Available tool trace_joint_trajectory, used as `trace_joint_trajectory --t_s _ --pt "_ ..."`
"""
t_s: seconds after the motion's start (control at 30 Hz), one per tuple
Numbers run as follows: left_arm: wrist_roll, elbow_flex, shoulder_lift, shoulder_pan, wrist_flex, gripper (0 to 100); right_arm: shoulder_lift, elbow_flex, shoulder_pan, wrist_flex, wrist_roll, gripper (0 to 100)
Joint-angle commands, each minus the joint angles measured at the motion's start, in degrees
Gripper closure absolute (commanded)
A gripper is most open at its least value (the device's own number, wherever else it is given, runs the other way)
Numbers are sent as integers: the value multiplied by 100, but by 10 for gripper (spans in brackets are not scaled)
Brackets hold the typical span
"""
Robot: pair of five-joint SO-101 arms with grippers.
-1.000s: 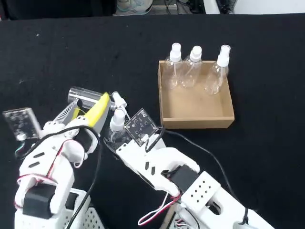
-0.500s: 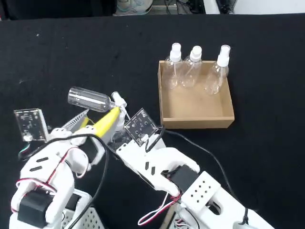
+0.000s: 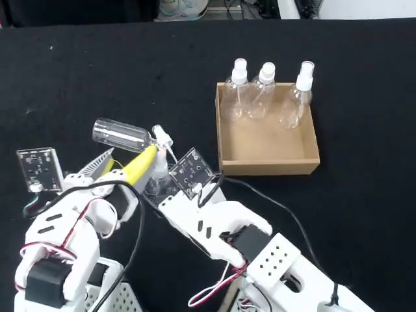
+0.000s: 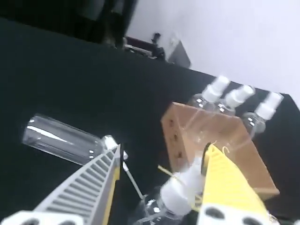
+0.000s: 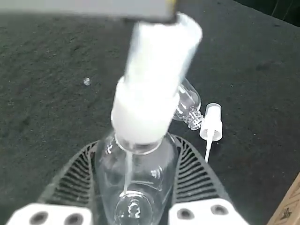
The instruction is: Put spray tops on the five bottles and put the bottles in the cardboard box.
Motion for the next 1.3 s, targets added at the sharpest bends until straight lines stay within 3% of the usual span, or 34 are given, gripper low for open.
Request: trace_joint_trajectory --t_s 0.0,0.47,0.6,0.73,0.8,0.93,1.07,1.27 --pt "-62 -4 26 -374 220 726 -119 -40 -70 -141 -35 987" --pt "-62 -1147 26 -523 738 729 -127 -40 -70 -141 -35 987" --pt "-114 -1349 26 -1701 695 727 -171 -365 70 387 -35 987" --pt "-1275 -673 53 -3389 422 728 -136 -1332 695 1486 -35 987" --pt "-1574 145 26 -3556 -264 729 -119 -1789 1248 1811 -35 987" --pt "-1134 1534 18 -3468 -1257 729 -119 -2369 2312 1829 -35 987" --pt "-712 2316 18 -3257 -1811 729 -110 -2193 3042 1002 -35 987" --pt "-668 2923 18 -3257 -2215 729 -110 -769 3745 -1345 -35 987"
